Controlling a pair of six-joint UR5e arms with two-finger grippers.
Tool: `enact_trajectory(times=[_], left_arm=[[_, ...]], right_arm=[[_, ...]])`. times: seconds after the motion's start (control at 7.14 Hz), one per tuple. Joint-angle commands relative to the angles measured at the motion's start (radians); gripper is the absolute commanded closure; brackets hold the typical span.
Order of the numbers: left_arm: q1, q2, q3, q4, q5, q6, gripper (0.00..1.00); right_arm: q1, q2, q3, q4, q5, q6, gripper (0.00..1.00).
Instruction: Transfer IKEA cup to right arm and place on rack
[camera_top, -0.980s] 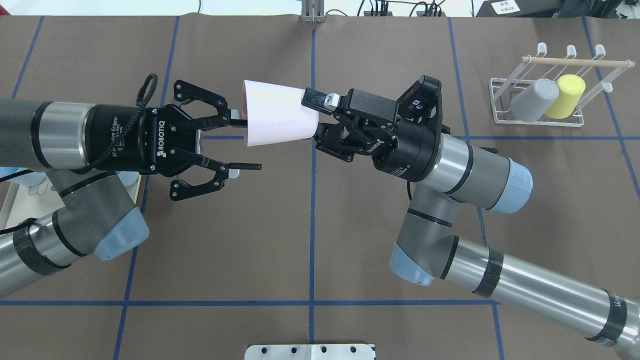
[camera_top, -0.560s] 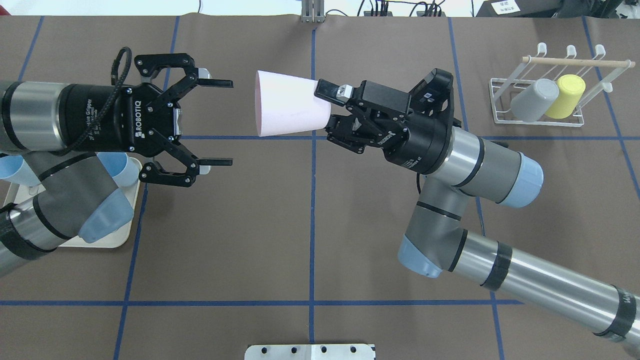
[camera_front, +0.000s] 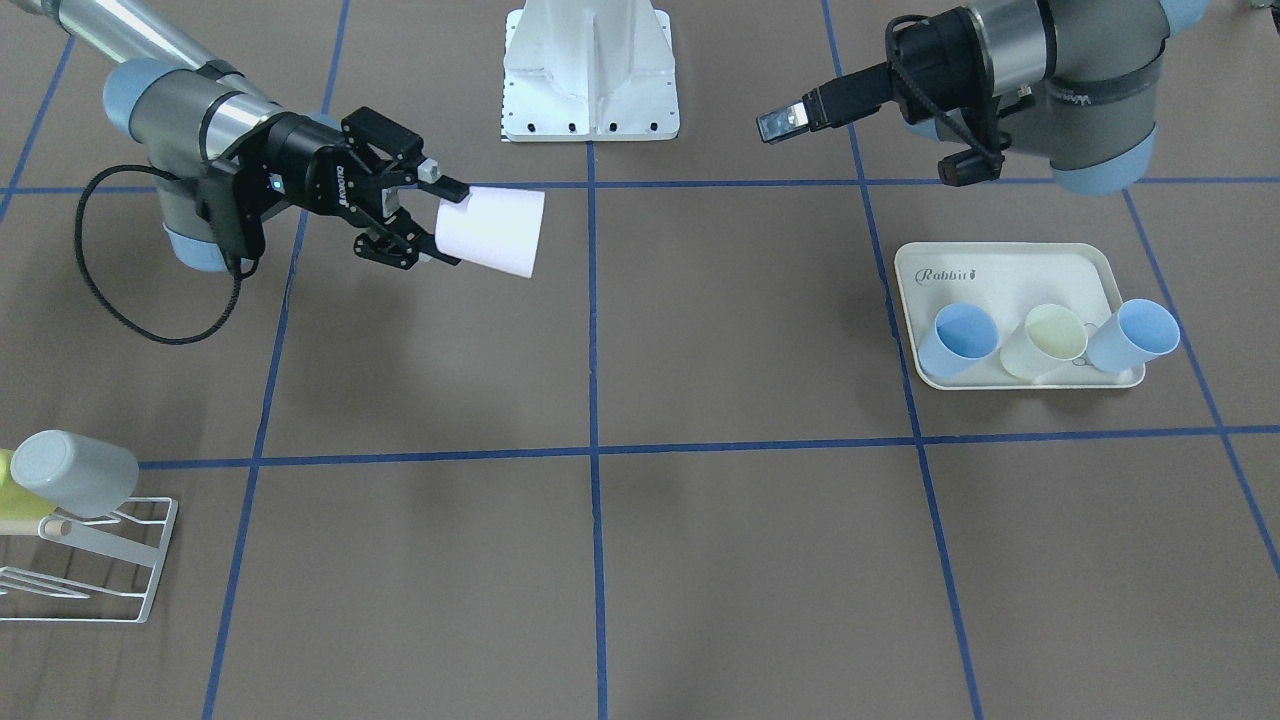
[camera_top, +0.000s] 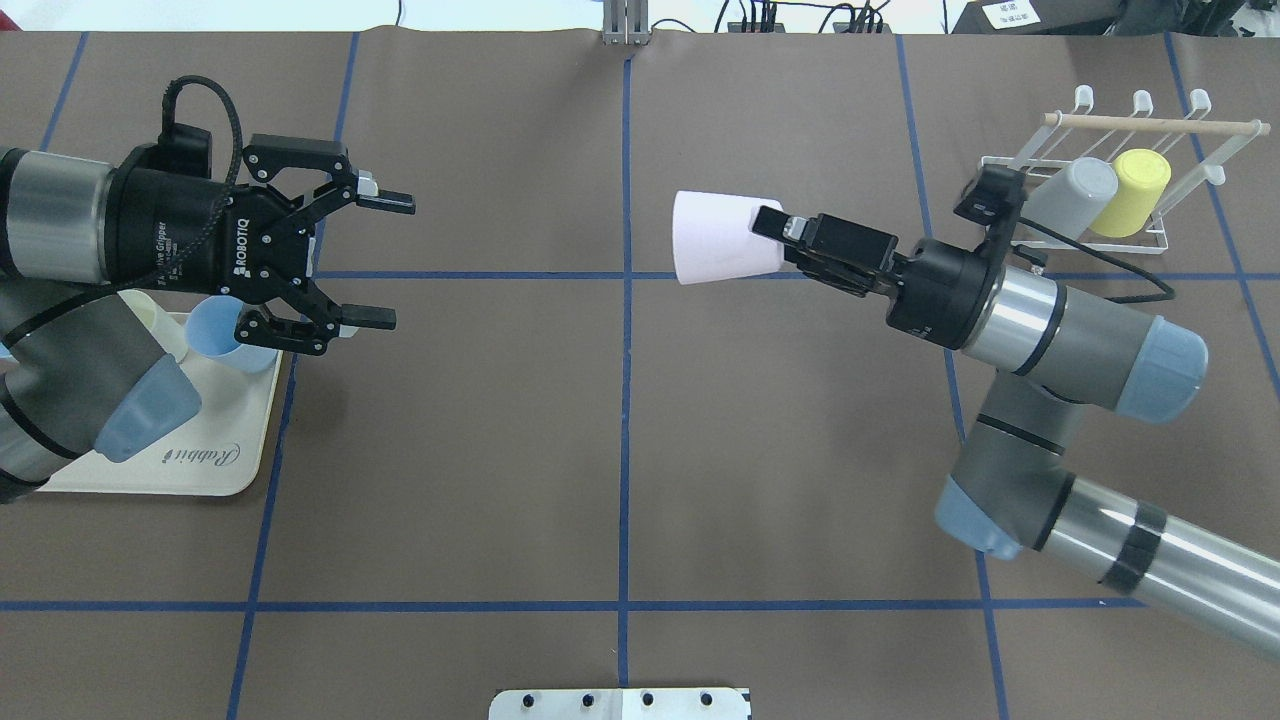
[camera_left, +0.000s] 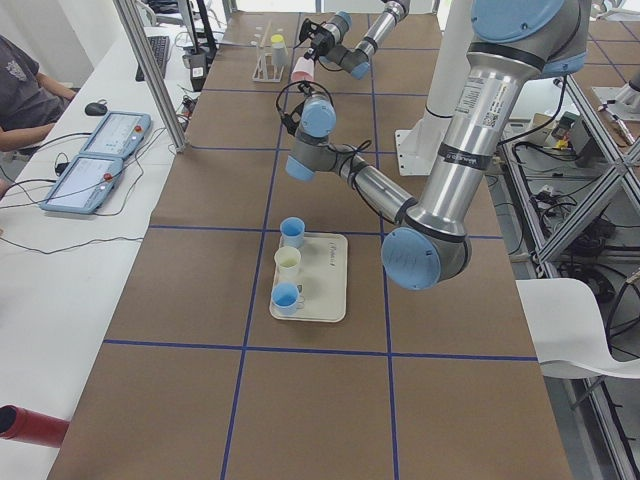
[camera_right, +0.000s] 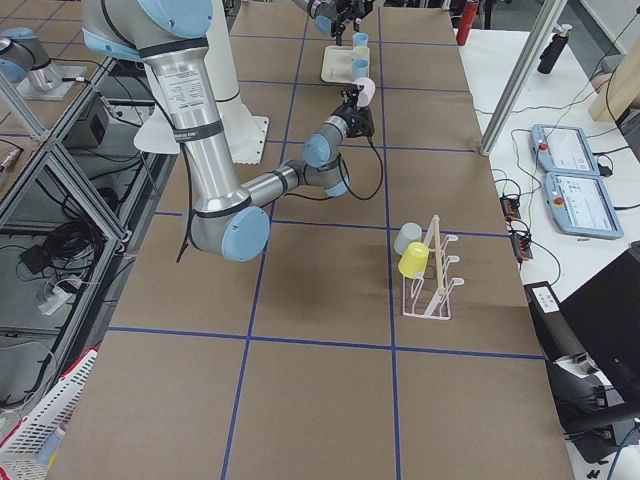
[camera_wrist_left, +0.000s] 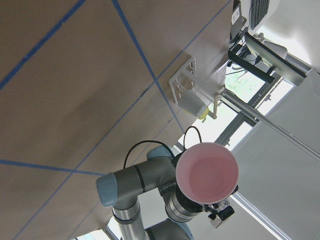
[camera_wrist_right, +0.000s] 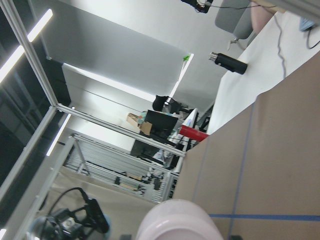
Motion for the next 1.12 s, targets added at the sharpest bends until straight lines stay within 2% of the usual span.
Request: enact_trajectory(times=[0.0, 0.28, 0.42, 0.56, 0.84, 0.98], left_arm=[[-0.015, -0.001, 0.001, 0.225, -0.022, 0.216, 0.0], [-0.038, 0.001, -0.009, 0.448, -0.021, 0.45, 0.0], [-0.046, -0.001, -0.009, 0.516, -0.018, 0.498, 0.0], [-0.057, 0.001, -0.005, 0.568, -0.016, 0.56, 0.0], [-0.074, 0.002, -0.008, 0.674, -0.013, 0.647, 0.0], [-0.075, 0.002, -0.012, 0.738, -0.013, 0.696, 0.0]], right_arm=[[0.128, -0.148, 0.055, -0.2, 0.102, -0.168, 0.65], [0.337, -0.251, 0.177, -0.525, 0.325, -0.418, 0.65], [0.415, -0.312, 0.241, -0.663, 0.375, -0.5, 0.65], [0.527, -0.336, 0.25, -0.771, 0.456, -0.677, 0.65], [0.757, -0.246, 0.253, -1.128, 0.643, -0.925, 0.65], [0.819, -0.21, 0.251, -1.304, 0.674, -1.06, 0.64]])
